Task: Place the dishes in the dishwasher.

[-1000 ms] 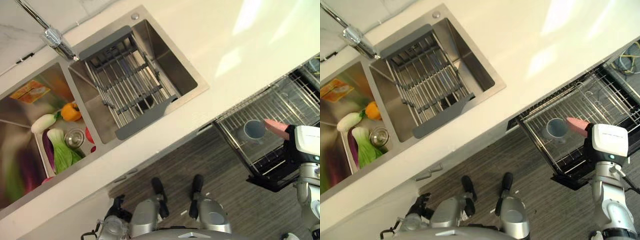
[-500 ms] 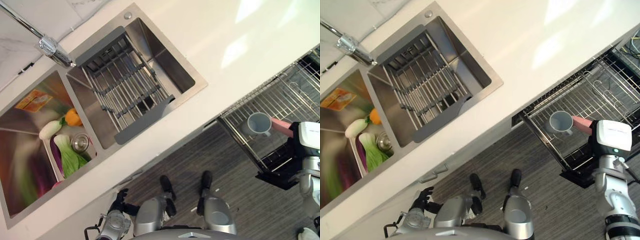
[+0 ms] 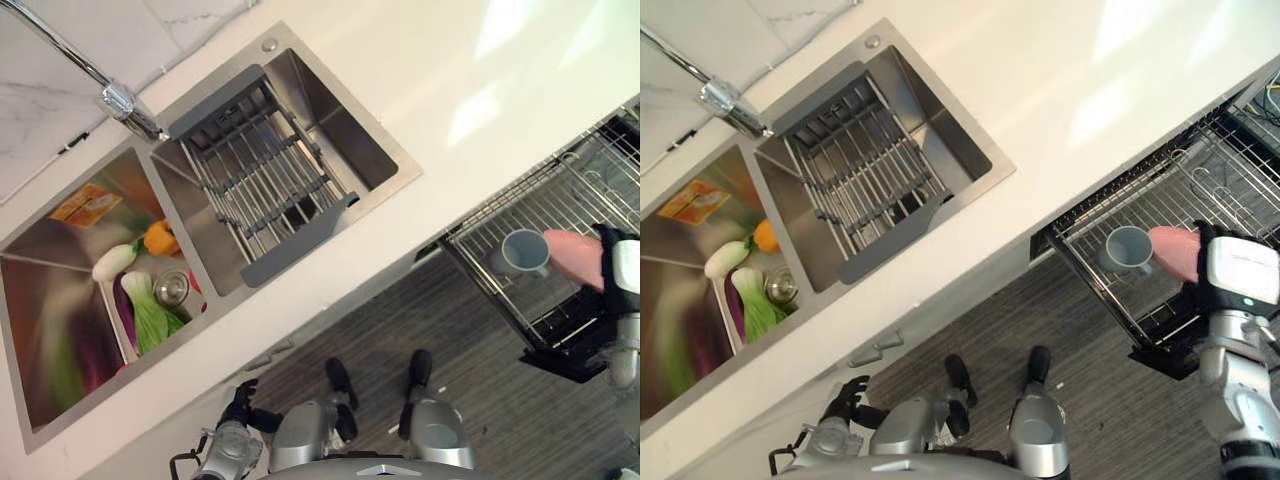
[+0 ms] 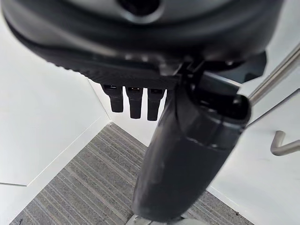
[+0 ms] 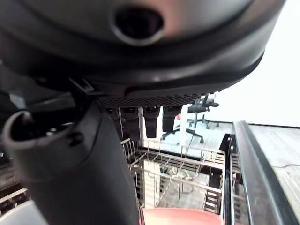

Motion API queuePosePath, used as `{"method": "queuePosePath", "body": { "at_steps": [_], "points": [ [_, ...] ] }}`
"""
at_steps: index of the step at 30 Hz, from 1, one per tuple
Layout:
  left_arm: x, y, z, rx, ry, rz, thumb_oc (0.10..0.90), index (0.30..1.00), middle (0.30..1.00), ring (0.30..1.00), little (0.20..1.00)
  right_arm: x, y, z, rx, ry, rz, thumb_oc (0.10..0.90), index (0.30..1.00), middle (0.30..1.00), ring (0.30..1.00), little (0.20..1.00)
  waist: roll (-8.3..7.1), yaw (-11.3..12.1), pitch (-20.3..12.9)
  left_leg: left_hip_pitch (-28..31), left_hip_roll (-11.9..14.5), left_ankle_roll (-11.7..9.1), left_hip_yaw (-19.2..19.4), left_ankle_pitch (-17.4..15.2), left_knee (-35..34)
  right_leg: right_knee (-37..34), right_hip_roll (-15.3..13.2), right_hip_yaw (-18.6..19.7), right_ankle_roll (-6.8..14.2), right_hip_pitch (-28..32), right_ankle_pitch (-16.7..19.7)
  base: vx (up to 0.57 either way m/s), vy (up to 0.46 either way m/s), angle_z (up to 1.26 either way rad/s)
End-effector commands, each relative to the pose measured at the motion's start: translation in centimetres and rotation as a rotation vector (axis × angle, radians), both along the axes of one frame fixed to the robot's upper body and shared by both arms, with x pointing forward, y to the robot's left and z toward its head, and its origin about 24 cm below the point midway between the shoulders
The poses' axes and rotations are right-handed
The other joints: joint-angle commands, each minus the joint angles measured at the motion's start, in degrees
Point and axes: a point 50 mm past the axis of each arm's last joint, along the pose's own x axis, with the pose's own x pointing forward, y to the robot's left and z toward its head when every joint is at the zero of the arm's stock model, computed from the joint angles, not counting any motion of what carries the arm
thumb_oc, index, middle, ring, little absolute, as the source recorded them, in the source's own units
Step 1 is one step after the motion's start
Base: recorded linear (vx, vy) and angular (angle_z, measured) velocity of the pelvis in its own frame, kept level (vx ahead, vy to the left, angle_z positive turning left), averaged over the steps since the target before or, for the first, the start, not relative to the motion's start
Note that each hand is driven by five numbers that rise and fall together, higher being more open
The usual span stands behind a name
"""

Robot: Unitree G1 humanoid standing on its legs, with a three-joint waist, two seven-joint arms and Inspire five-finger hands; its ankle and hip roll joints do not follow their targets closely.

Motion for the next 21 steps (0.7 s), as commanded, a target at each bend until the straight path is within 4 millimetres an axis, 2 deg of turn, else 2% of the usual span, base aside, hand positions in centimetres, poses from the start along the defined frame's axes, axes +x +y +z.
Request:
{"method": "queuePosePath", "body": {
  "at_steps": [1, 4, 5, 8, 11, 14, 16, 17, 18, 19, 21],
  "points": [
    [-1.0, 0.9, -0.4, 0.046, 0.054, 0.015, 0.8, 0.9, 0.9, 0.9, 0.9, -0.5, -1.3, 6.1, -0.106, -0.262, -0.016, 0.8, 0.9, 0.9, 0.9, 0.9, -1.28, -0.27, -4.98, -0.34, 9.97, -7.05, 0.76, 5.14, 2.12, 3.91, -3.49, -1.26, 5.08, 0.67, -4.92, 0.03, -0.01, -0.06],
    [-1.1, 0.9, -0.4, 0.047, 0.056, 0.025, 0.8, 0.9, 0.9, 0.9, 0.9, -1.5, -1.2, 6.6, -0.111, -0.323, -0.035, 0.8, 0.9, 0.9, 0.9, 0.9, -1.79, -0.67, -5.27, 0.15, 10.02, -7.03, 0.97, 5.0, 2.05, 3.65, -3.32, -0.92, 5.13, 1.0, -4.92, 0.01, -0.002, -0.02],
    [-1.1, 0.9, -0.4, 0.048, 0.055, 0.04, 0.8, 0.9, 0.9, 0.9, 0.9, -2.2, -0.7, 7.4, -0.103, -0.414, -0.037, 0.8, 0.9, 0.9, 0.9, 0.9, -2.13, -1.44, -5.36, 0.35, 10.05, -6.98, 1.15, 4.87, 2.0, 3.62, -3.19, -0.61, 5.17, 0.85, -4.81, 0.02, -0.004, -0.07],
    [-1.2, 1.0, -0.4, 0.056, 0.056, 0.044, 0.8, 0.9, 0.9, 0.9, 0.9, -3.3, -1.0, 6.2, -0.053, -0.447, -0.095, 0.8, 0.9, 0.9, 0.9, 0.9, -2.35, -1.88, -5.58, 0.58, 10.04, -6.91, 1.49, 4.81, 1.85, 3.78, -3.1, -0.24, 5.2, 0.59, -4.83, 0.02, 0.008, -0.08],
    [-1.4, 0.9, -0.5, 0.065, 0.06, 0.047, 0.8, 0.9, 0.9, 0.9, 0.9, -5.8, -1.8, 2.9, 0.062, -0.447, -0.225, 0.8, 0.9, 0.9, 0.9, 0.9, -2.34, -2.98, -5.83, 0.89, 10.02, -6.76, 2.27, 4.73, 1.74, 4.05, -2.75, 0.59, 5.08, 0.1, -4.93, 0.0, 0.015, -0.19],
    [-1.7, 1.0, -0.6, 0.065, 0.074, 0.067, 0.8, 0.9, 0.9, 0.9, 0.9, -7.8, -2.6, -1.3, 0.178, -0.36, -0.374, 0.8, 0.9, 0.9, 0.9, 0.9, -1.88, -3.72, -5.64, 0.77, 9.92, -6.63, 2.7, 4.75, 1.69, 4.5, -2.82, 1.01, 5.02, -0.8, -4.88, -0.02, 0.021, -0.16],
    [-2.0, 0.8, -0.7, 0.058, 0.076, 0.08, 0.8, 0.9, 0.9, 0.9, 0.9, -8.3, -2.4, -2.6, 0.227, -0.365, -0.425, 0.8, 0.9, 0.9, 0.9, 0.9, -1.15, -4.19, -5.42, 0.71, 9.74, -6.57, 2.91, 4.71, 1.72, 5.03, -3.09, 1.27, 5.04, -1.44, -4.89, -0.03, 0.055, -0.17],
    [-1.9, 0.5, -0.7, 0.048, 0.072, 0.07, 0.8, 0.9, 0.9, 0.9, 0.9, -8.0, -2.2, -3.3, 0.264, -0.363, -0.432, 0.69, 0.735, 0.735, 0.735, 0.735, -0.21, -4.6, -4.93, 0.59, 9.49, -6.51, 3.1, 4.73, 1.77, 5.63, -3.47, 1.51, 5.06, -2.17, -4.88, -0.04, 0.056, -0.13],
    [-1.9, 0.5, -0.7, 0.048, 0.072, 0.07, 0.8, 0.9, 0.9, 0.9, 0.9, -8.0, -2.2, -3.3, 0.264, -0.363, -0.432, 0.69, 0.735, 0.735, 0.735, 0.735, -0.21, -4.6, -4.93, 0.59, 9.49, -6.51, 3.1, 4.73, 1.77, 5.63, -3.47, 1.51, 5.06, -2.17, -4.88, -0.04, 0.064, -0.1],
    [-1.9, 0.3, -0.7, 0.043, 0.072, 0.061, 0.8, 0.9, 0.9, 0.9, 0.9, -7.6, -1.9, -3.5, 0.277, -0.36, -0.421, 0.4, 0.3, 0.3, 0.3, 0.3, 0.28, -4.72, -4.83, 0.55, 9.34, -6.47, 3.13, 4.72, 1.79, 5.88, -3.64, 1.69, 5.06, -2.41, -4.9, -0.01, 0.048, -0.14],
    [-1.7, -0.1, -0.7, 0.04, 0.066, 0.022, 0.8, 0.9, 0.9, 0.9, 0.9, -6.4, -1.5, -4.0, 0.301, -0.335, -0.381, 0.4, 0.3, 0.3, 0.3, 0.3, 1.43, -4.79, -4.48, 0.54, 8.95, -6.34, 3.2, 4.64, 1.84, 6.25, -4.1, 1.78, 5.13, -2.69, -4.85, -0.02, 0.065, -0.25]
  ]
}}
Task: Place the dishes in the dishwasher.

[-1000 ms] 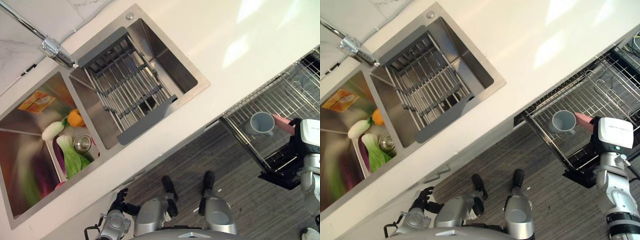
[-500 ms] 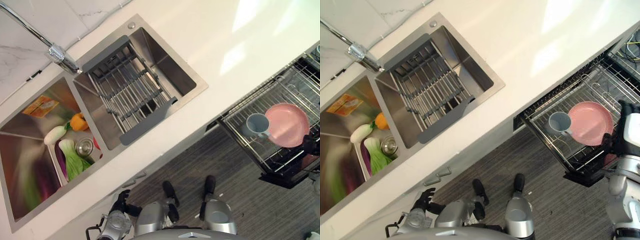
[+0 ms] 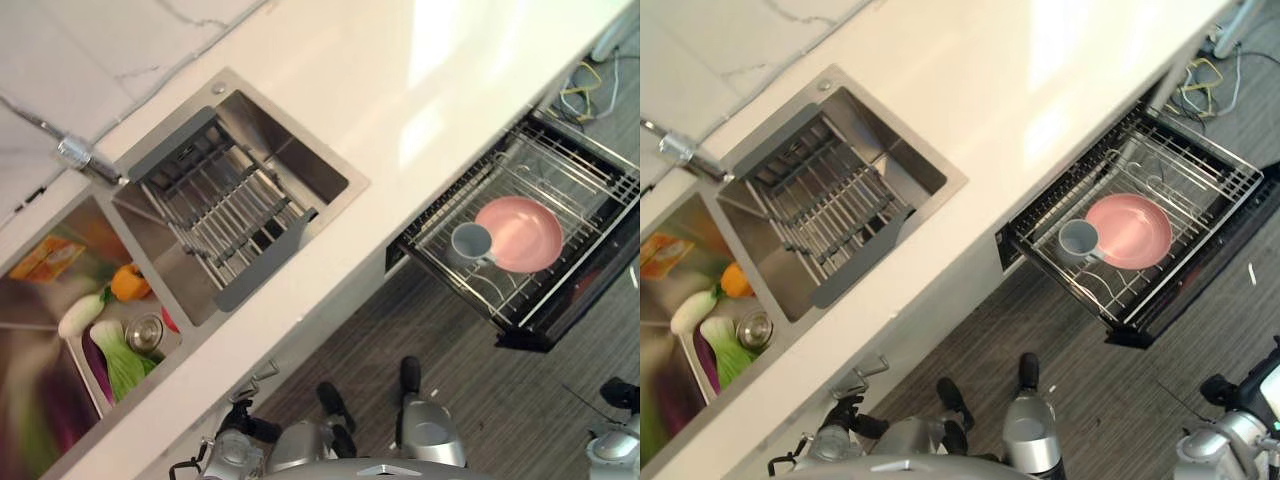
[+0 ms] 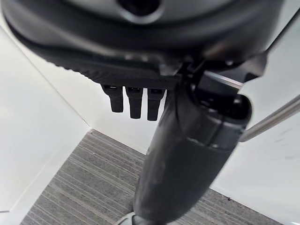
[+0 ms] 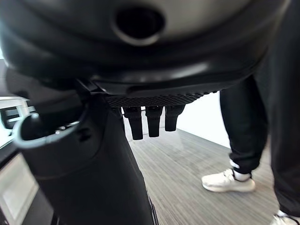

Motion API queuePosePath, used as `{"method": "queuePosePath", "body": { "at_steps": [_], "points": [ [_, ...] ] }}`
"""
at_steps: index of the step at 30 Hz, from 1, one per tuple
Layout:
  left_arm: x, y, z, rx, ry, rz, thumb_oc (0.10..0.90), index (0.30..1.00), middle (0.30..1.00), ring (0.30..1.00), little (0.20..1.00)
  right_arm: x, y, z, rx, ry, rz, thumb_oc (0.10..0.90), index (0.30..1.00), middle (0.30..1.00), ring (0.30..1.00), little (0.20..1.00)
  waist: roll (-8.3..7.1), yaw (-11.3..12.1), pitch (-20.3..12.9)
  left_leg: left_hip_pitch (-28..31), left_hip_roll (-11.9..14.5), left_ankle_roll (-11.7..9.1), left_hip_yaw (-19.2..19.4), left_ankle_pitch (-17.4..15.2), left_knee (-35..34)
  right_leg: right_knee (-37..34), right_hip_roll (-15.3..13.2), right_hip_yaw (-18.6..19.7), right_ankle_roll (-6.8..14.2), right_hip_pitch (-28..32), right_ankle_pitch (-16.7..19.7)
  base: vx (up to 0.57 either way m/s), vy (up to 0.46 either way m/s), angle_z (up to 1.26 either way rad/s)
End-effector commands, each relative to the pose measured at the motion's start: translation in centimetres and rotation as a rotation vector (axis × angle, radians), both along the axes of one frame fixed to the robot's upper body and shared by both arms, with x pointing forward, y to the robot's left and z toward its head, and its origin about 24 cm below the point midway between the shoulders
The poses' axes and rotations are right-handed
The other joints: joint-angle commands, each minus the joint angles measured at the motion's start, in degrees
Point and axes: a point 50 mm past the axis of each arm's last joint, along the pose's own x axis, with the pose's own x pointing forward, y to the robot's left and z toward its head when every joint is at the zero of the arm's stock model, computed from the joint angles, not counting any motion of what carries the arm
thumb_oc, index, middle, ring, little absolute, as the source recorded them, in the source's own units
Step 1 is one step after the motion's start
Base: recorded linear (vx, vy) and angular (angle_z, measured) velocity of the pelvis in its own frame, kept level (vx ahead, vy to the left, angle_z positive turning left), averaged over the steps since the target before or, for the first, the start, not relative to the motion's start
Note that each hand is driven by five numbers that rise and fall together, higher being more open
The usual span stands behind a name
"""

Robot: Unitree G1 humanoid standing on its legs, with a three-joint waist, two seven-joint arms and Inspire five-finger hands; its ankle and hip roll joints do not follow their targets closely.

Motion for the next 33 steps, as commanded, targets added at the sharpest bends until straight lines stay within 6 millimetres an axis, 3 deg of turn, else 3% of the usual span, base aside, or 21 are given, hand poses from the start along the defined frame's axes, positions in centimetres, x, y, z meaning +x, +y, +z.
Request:
{"method": "queuePosePath", "body": {
  "at_steps": [1, 3, 4, 6, 11, 12, 13, 16, 17, 18, 19, 22, 25, 26, 30, 33],
  "points": [
    [-0.1, 0.4, -0.1, 0.03, 0.004, 0.001, 0.8, 0.9, 0.9, 0.9, 0.9, 2.8, -1.6, 6.0, -0.242, -0.183, 0.083, 0.4, 0.3, 0.3, 0.3, 0.3, 1.12, 0.94, -0.49, -0.87, 9.31, -6.74, -0.2, 4.89, 3.36, 5.84, -4.21, -3.28, 4.43, -0.35, -5.43, -0.02, 0.05, -0.2],
    [-0.2, 0.1, -0.1, 0.019, 0.003, -0.006, 0.8, 0.9, 0.9, 0.9, 0.9, 4.6, -1.0, 6.4, -0.257, -0.187, 0.149, 0.4, 0.3, 0.3, 0.3, 0.3, 2.19, 1.4, -0.29, -0.99, 8.98, -6.73, -0.41, 4.87, 3.42, 6.0, -4.65, -3.37, 4.5, -0.36, -5.43, -0.03, 0.033, -0.02],
    [0.0, 0.0, 0.0, 0.013, -0.006, -0.014, 0.8, 0.9, 0.9, 0.9, 0.9, 6.8, -0.3, 7.5, -0.275, -0.214, 0.217, 0.4, 0.3, 0.3, 0.3, 0.3, 3.08, 2.06, -0.12, -1.24, 8.67, -6.68, -0.84, 4.89, 3.56, 6.21, -5.09, -3.68, 4.55, -0.29, -5.43, -0.04, 0.023, 0.07],
    [0.1, -0.2, 0.0, 0.013, -0.008, -0.021, 0.8, 0.9, 0.9, 0.9, 0.9, 7.9, 0.2, 8.2, -0.288, -0.239, 0.253, 0.4, 0.3, 0.3, 0.3, 0.3, 3.48, 2.37, -0.09, -1.28, 8.56, -6.66, -1.06, 4.92, 3.57, 6.28, -5.32, -3.87, 4.56, -0.15, -5.42, -0.02, 0.008, 0.02],
    [0.2, -0.6, 0.0, 0.008, -0.016, -0.079, 0.8, 0.9, 0.9, 0.9, 0.9, 13.5, 2.9, 10.7, -0.338, -0.271, 0.453, 0.4, 0.3, 0.3, 0.3, 0.3, 5.42, 5.5, -1.09, -0.78, 7.92, -6.73, -2.61, 5.31, 3.2, 5.61, -6.15, -5.95, 4.74, 2.62, -5.65, 0.0, -0.008, 0.17],
    [0.2, -0.6, 0.0, 0.008, -0.017, -0.078, 0.8, 0.9, 0.9, 0.9, 0.9, 13.6, 2.9, 10.7, -0.339, -0.272, 0.454, 0.4, 0.3, 0.3, 0.3, 0.3, 5.41, 5.32, -0.99, -0.75, 7.92, -6.73, -2.7, 5.33, 3.19, 5.54, -6.14, -6.05, 4.74, 2.74, -5.64, -0.01, -0.058, 0.25],
    [0.3, -0.7, 0.1, -0.007, -0.028, -0.062, 0.8, 0.9, 0.9, 0.9, 0.9, 14.9, 3.7, 11.0, -0.339, -0.268, 0.499, 0.4, 0.3, 0.3, 0.3, 0.3, 5.75, 7.06, -1.58, -0.81, 7.86, -6.82, -3.67, 5.61, 2.96, 5.26, -6.28, -7.34, 4.63, 3.69, -5.73, -0.02, -0.039, 0.24],
    [0.5, -0.8, 0.2, -0.021, -0.042, -0.058, 0.8, 0.9, 0.9, 0.9, 0.9, 16.2, 3.7, 11.0, -0.322, -0.244, 0.517, 0.4, 0.3, 0.3, 0.3, 0.3, 5.82, 8.17, -1.7, -1.15, 7.98, -6.96, -5.08, 5.96, 2.87, 5.03, -6.44, -9.02, 4.51, 4.72, -5.82, -0.03, -0.072, 0.41],
    [0.6, -1.0, 0.2, -0.04, -0.045, -0.067, 0.8, 0.9, 0.9, 0.9, 0.9, 17.4, 3.8, 11.2, -0.312, -0.215, 0.537, 0.4, 0.3, 0.3, 0.3, 0.3, 5.78, 9.95, -2.04, -1.42, 8.12, -7.1, -6.38, 6.32, 2.67, 4.76, -6.49, -10.54, 4.42, 5.74, -5.91, -0.04, -0.077, 0.52],
    [0.6, -1.0, 0.3, -0.04, -0.046, -0.065, 0.8, 0.9, 0.9, 0.9, 0.9, 17.5, 3.8, 11.2, -0.313, -0.217, 0.539, 0.4, 0.3, 0.3, 0.3, 0.3, 5.79, 9.72, -1.94, -1.45, 8.12, -7.11, -6.51, 6.34, 2.68, 4.7, -6.47, -10.67, 4.42, 5.82, -5.9, -0.02, -0.096, 0.58],
    [0.2, -1.0, 0.1, -0.066, -0.03, -0.039, 0.8, 0.9, 0.9, 0.9, 0.9, 18.1, 3.3, 10.6, -0.262, -0.17, 0.528, 0.4, 0.3, 0.3, 0.3, 0.3, 5.7, 11.19, -2.27, -1.5, 8.32, -7.26, -7.65, 6.69, 2.56, 4.3, -6.31, -12.07, 4.34, 6.95, -5.96, 0.01, -0.059, 0.79],
    [-0.2, -1.1, -0.1, -0.136, -0.017, 0.028, 0.8, 0.9, 0.9, 0.9, 0.9, 19.1, 3.5, 9.3, -0.11, -0.179, 0.513, 0.4, 0.3, 0.3, 0.3, 0.3, 5.12, 12.56, -2.71, -1.72, 8.33, -7.34, -9.2, 6.99, 2.39, 3.68, -6.02, -13.58, 4.14, 8.14, -5.92, 0.02, -0.05, 0.64],
    [-0.1, -0.9, 0.0, -0.174, -0.03, 0.066, 0.8, 0.9, 0.9, 0.9, 0.9, 19.6, 4.1, 9.4, -0.073, -0.195, 0.543, 0.511, 0.467, 0.467, 0.467, 0.467, 4.65, 13.62, -3.0, -1.96, 8.37, -7.38, -10.25, 7.23, 2.13, 3.59, -5.76, -14.49, 3.96, 8.6, -6.0, 0.01, -0.032, 0.31],
    [0.0, -0.7, 0.0, -0.184, -0.026, 0.066, 0.8, 0.9, 0.9, 0.9, 0.9, 19.5, 4.0, 8.4, -0.011, -0.195, 0.53, 0.8, 0.9, 0.9, 0.9, 0.9, 4.14, 14.16, -3.39, -2.08, 8.48, -7.44, -10.97, 7.41, 1.83, 3.42, -5.49, -15.28, 3.84, 9.08, -6.1, 0.04, -0.047, 0.39],
    [-0.3, 0.0, -0.2, -0.187, 0.002, 0.1, 0.8, 0.9, 0.9, 0.9, 0.9, 18.4, 4.0, 5.5, 0.069, -0.094, 0.54, 0.8, 0.9, 0.9, 0.9, 0.9, 2.23, 14.88, -4.32, -2.16, 8.76, -7.54, -11.72, 7.36, 1.64, 3.01, -4.82, -16.6, 3.59, 10.16, -6.42, 0.04, -0.037, 0.42],
    [-0.3, 0.4, -0.4, -0.208, 0.013, 0.155, 0.8, 0.9, 0.9, 0.9, 0.9, 15.0, 4.7, -0.3, 0.266, 0.014, 0.476, 0.8, 0.9, 0.9, 0.9, 0.9, 0.27, 14.75, -5.19, -2.0, 8.79, -7.33, -12.16, 6.93, 1.6, 2.87, -4.64, -17.36, 3.51, 10.79, -6.43, 0.06, -0.037, 0.11]
  ]
}}
